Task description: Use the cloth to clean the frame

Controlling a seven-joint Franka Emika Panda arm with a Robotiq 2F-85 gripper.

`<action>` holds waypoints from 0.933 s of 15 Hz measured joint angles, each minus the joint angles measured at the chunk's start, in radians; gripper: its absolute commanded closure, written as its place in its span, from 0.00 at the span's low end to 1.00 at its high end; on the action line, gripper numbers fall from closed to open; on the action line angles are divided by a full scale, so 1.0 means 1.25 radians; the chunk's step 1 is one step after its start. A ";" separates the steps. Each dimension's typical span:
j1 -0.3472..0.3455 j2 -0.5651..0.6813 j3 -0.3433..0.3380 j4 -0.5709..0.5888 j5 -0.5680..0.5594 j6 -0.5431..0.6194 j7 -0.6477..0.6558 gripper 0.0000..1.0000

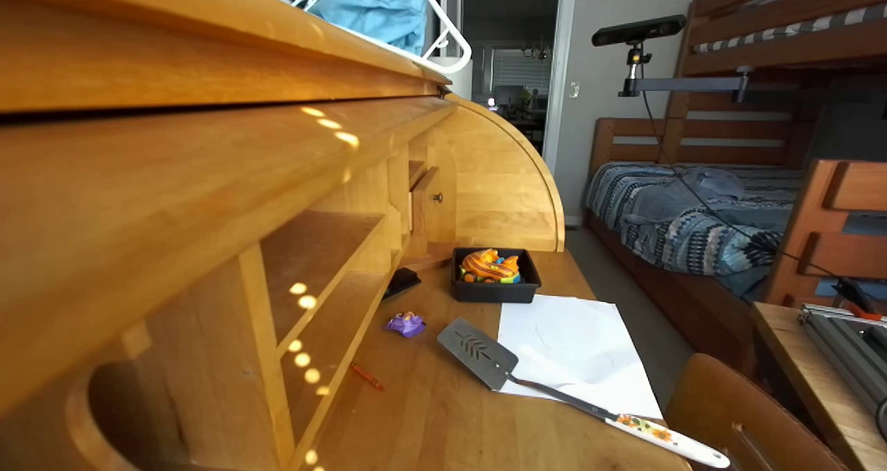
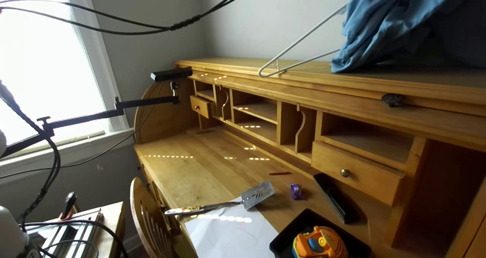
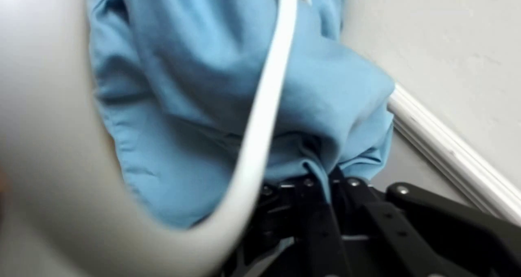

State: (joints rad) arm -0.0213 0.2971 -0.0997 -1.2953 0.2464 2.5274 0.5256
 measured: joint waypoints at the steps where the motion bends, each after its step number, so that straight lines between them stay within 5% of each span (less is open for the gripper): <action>1: 0.013 0.000 -0.008 0.000 -0.029 0.033 0.019 0.98; 8: 0.120 0.010 -0.144 -0.004 -0.298 0.193 0.270 0.98; 14: 0.141 0.002 -0.155 -0.033 -0.291 -0.044 0.286 0.98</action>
State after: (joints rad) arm 0.1545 0.3001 -0.2933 -1.3362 -0.1170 2.4725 0.8833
